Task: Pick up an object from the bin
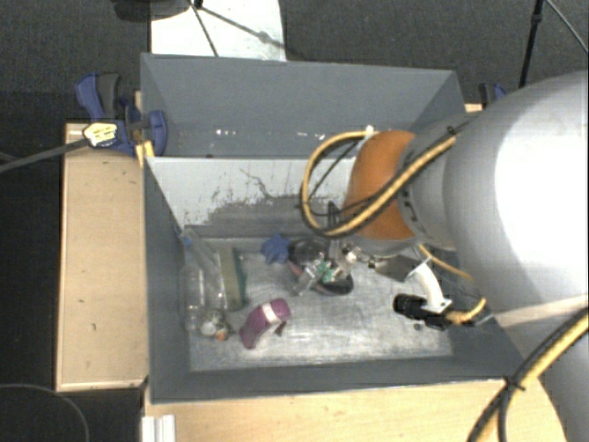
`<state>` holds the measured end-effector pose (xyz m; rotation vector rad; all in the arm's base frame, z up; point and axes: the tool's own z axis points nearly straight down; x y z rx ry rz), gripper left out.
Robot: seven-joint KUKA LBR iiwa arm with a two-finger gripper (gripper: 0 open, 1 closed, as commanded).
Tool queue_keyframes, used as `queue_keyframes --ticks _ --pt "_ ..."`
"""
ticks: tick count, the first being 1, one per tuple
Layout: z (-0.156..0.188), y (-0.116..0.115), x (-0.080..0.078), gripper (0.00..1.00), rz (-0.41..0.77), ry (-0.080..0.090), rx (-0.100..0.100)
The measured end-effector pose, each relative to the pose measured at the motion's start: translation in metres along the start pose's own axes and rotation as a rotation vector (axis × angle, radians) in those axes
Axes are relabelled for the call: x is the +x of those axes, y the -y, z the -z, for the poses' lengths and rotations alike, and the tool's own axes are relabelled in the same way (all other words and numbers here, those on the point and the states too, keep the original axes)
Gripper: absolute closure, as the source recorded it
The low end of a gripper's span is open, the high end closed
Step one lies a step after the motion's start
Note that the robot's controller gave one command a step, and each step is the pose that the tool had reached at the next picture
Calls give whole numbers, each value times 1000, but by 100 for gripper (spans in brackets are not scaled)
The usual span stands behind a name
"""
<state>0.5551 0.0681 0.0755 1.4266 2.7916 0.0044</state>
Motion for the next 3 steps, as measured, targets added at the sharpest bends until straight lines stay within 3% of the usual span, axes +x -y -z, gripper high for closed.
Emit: queue_keyframes --ticks 2,3 --pt "57 -1 -1 100 23 -3 3" --pt "61 -1 -2 100 31 -1 4"
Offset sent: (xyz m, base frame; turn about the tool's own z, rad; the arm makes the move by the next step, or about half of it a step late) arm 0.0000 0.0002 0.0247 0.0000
